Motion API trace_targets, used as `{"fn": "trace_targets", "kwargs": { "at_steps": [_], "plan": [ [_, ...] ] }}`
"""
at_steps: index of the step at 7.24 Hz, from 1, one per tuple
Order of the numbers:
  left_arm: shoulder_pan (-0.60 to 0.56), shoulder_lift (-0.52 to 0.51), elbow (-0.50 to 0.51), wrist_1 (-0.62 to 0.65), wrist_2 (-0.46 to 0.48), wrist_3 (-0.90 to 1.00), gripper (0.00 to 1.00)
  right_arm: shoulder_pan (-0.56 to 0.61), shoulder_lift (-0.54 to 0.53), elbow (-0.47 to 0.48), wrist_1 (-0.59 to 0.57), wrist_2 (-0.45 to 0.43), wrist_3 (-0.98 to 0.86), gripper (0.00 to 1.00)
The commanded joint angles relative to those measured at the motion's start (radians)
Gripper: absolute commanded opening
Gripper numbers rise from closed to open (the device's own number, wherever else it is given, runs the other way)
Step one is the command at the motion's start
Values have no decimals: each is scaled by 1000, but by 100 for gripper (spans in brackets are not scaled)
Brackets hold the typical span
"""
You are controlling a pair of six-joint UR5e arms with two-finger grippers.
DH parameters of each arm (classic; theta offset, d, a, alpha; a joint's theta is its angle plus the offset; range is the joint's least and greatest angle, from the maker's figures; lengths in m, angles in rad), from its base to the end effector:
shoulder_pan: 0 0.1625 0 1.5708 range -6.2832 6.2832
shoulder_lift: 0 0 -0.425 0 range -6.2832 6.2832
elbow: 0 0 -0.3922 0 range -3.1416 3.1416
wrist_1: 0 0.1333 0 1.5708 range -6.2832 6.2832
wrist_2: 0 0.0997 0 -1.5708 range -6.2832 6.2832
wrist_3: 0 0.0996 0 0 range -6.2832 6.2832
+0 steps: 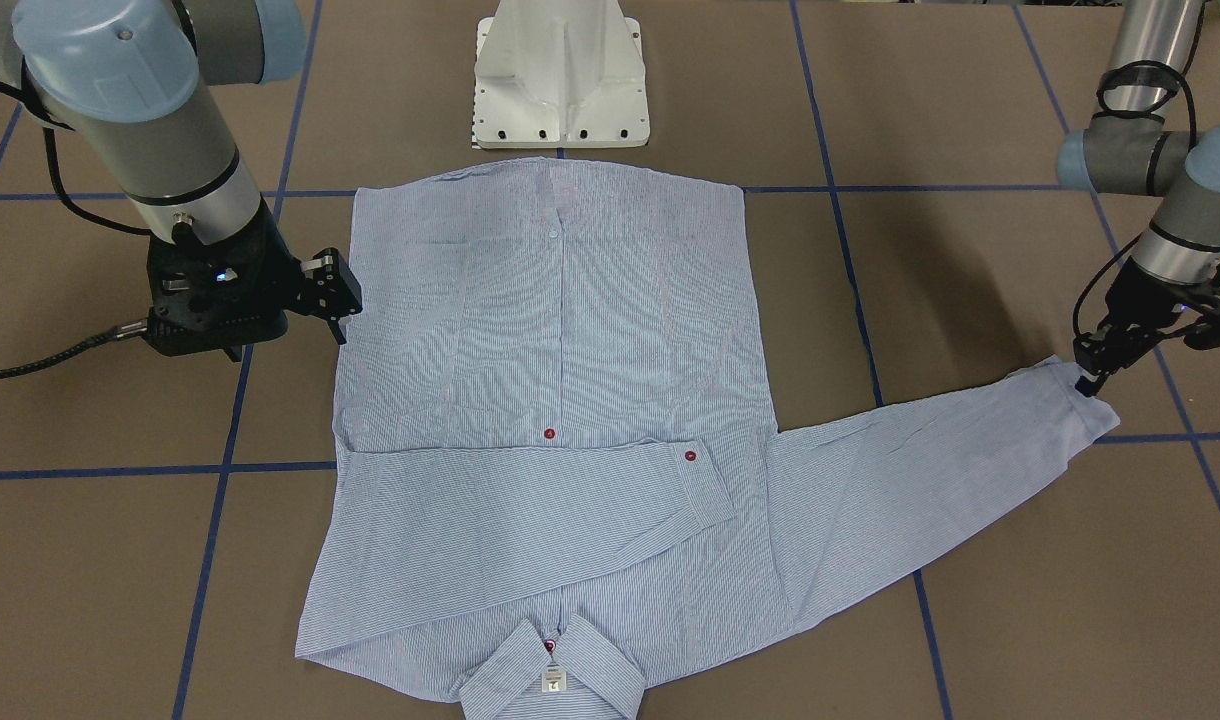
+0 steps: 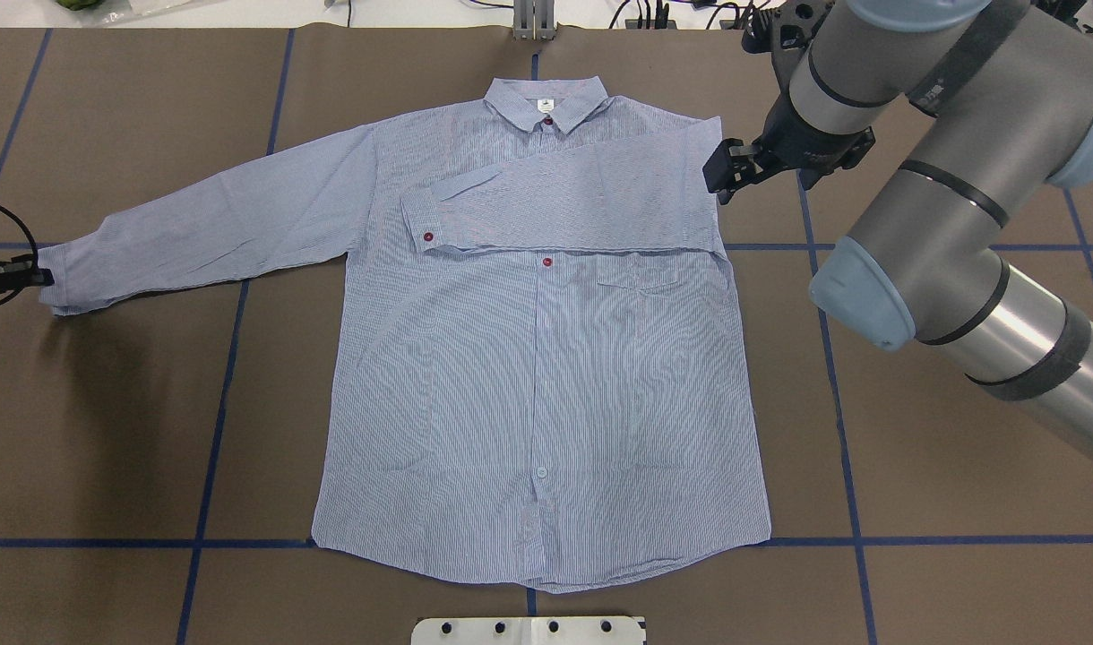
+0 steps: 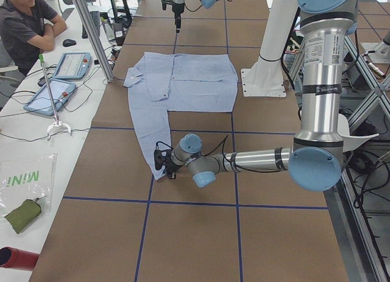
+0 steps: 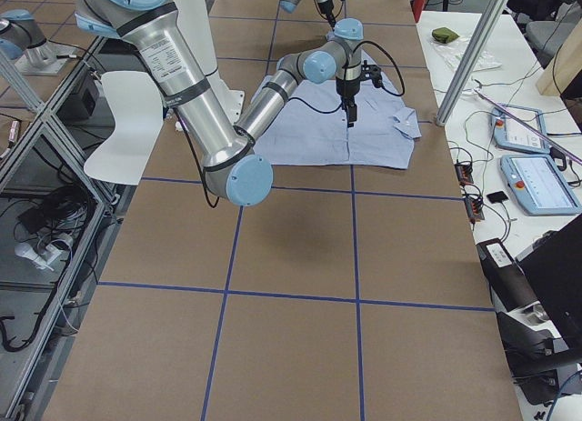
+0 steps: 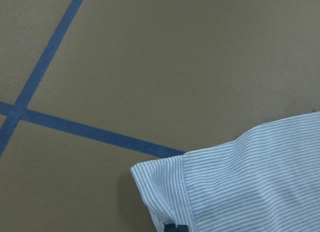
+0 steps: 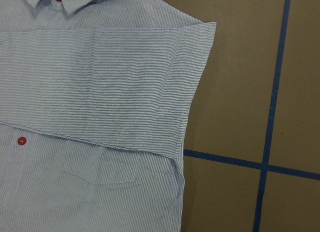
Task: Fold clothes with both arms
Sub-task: 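Grasp the other sleeve cuff with the left gripper while the right gripper withdraws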
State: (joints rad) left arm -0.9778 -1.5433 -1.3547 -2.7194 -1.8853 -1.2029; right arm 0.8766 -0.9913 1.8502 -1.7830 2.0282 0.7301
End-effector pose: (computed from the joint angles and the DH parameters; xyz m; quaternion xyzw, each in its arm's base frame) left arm 0.1972 -0.4761 0.6620 0.1590 0.4255 -0.2014 0.8678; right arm -0.3295 -0.5355 0.2324 0.0938 -0.3649 -0.0555 0.9246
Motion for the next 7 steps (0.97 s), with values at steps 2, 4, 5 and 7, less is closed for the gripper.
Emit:
{"fn": "trace_targets", "kwargs": {
  "at_steps": [2,4,5,7],
  "plan": [
    [-10,2,-88,23,-75,-1,0,10,-15,21,-1,6,0,100],
    [-21,-9,-260,209,-97,-1,0,16,-62,61,-1,9,-11,100],
    [-19,-32,-361,365,-98,-1,0,25,-82,70,-1,10,-15,100],
    [-24,-206,-481,708,-97,-9,0,47,-160,119,-3,12,-56,100]
  ]
}}
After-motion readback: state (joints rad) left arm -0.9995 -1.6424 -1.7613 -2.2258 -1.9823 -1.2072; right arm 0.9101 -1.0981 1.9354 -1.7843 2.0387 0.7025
